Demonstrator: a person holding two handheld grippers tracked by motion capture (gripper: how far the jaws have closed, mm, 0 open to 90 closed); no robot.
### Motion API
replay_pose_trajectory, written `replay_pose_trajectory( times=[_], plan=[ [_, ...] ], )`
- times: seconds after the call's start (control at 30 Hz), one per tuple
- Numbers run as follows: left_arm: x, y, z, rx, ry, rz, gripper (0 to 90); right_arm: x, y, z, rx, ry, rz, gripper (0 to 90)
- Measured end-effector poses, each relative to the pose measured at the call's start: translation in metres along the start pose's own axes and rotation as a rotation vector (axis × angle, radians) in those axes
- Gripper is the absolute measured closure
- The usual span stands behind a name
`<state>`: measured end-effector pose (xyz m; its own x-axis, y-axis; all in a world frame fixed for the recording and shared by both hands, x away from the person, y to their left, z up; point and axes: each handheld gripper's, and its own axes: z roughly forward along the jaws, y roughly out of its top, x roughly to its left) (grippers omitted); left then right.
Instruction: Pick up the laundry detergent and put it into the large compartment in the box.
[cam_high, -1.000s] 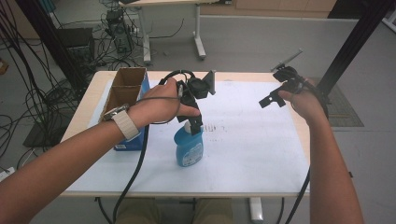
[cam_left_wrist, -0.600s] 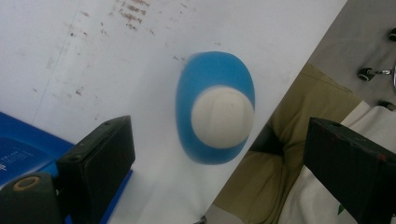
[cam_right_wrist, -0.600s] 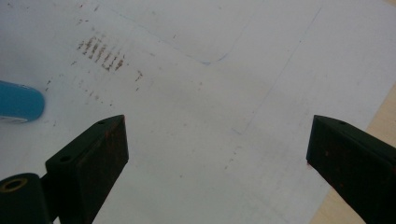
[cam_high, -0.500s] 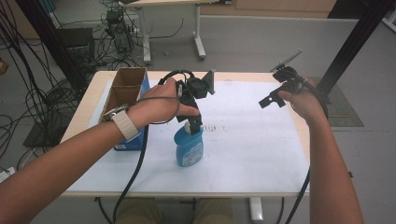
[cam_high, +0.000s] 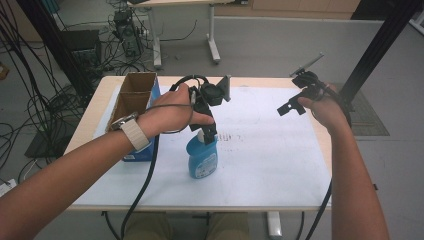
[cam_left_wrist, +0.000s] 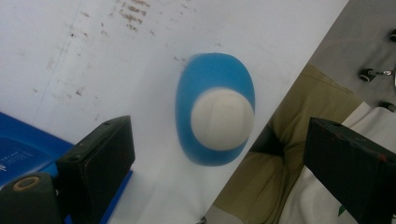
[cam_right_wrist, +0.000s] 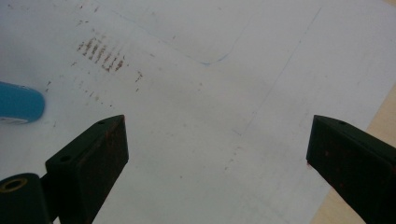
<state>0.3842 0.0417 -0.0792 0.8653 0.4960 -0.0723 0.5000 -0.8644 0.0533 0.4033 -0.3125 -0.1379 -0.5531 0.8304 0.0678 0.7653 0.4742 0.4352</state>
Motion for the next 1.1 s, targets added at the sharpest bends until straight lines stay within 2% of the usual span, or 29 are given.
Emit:
replay_pose_trajectory(
  times=[1.1],
  plan=[
    [0.0027, -0.0018, 0.0075, -0.007, -0.014, -0.011, 9.9, -0.0002, -0.0008, 0.0009, 0.001, -0.003, 0.004, 5.3]
  ],
)
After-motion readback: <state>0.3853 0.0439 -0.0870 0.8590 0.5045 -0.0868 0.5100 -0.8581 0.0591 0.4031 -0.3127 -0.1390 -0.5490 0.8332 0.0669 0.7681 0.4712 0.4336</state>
